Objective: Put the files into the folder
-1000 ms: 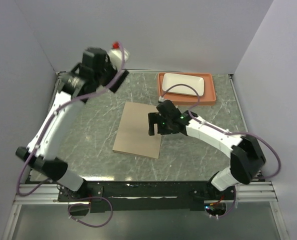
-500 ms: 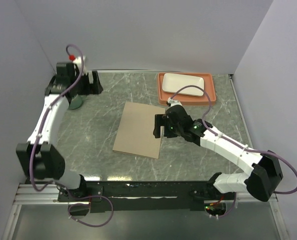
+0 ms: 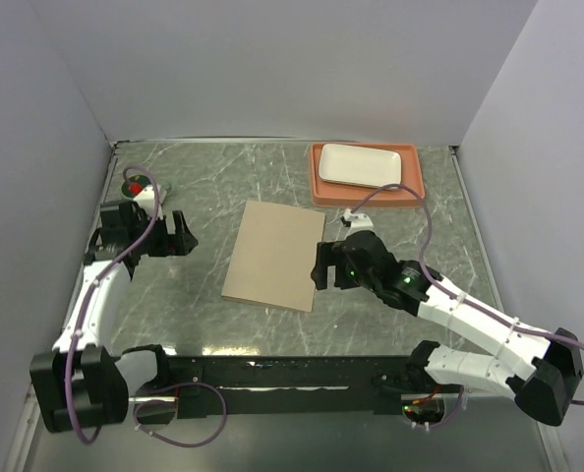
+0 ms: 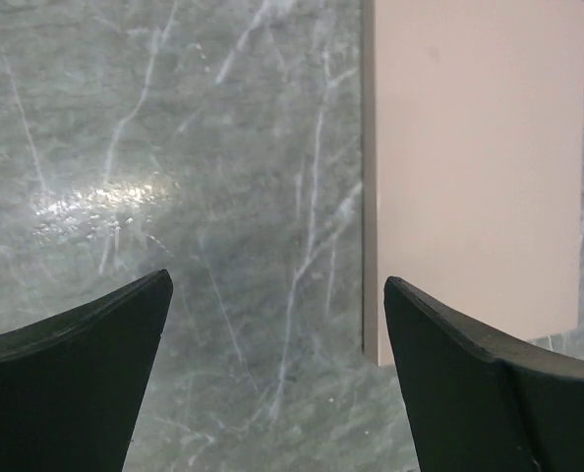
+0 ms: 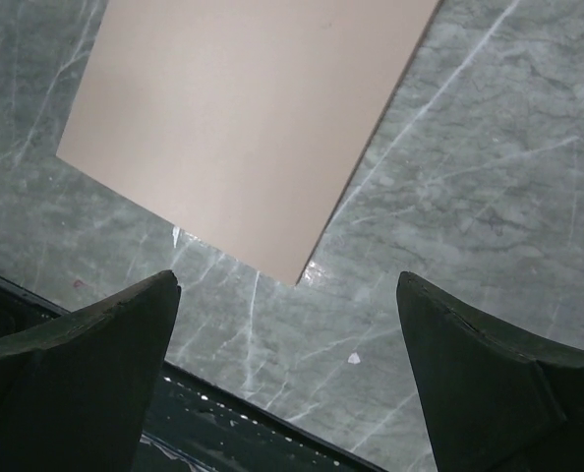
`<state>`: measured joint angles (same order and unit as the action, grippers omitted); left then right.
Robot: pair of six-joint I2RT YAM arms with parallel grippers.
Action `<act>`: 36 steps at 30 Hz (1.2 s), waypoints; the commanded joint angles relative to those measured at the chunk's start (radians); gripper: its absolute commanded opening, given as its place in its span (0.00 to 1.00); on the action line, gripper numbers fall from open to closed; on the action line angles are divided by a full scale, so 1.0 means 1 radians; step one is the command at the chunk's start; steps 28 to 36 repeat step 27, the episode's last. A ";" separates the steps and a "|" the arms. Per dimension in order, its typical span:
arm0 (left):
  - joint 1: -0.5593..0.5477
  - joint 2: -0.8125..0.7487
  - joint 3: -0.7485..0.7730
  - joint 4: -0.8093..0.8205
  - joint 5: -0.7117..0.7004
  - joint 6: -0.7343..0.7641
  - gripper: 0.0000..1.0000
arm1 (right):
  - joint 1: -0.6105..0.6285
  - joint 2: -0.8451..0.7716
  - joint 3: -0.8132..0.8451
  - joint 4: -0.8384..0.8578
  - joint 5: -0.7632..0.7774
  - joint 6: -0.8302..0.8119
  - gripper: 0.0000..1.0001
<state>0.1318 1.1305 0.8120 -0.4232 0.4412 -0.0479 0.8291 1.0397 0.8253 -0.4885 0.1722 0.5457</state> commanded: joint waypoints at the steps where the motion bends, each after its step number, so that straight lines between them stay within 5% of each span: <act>1: 0.000 -0.110 -0.043 0.103 0.053 0.037 0.96 | 0.008 -0.098 -0.054 0.005 0.043 0.048 0.99; 17: 0.000 -0.066 -0.054 0.104 0.087 -0.004 0.96 | 0.011 -0.247 -0.112 -0.052 0.027 0.066 0.99; 36: 0.000 -0.044 -0.025 0.058 0.097 0.028 0.96 | 0.010 -0.225 -0.153 -0.015 0.006 0.069 0.99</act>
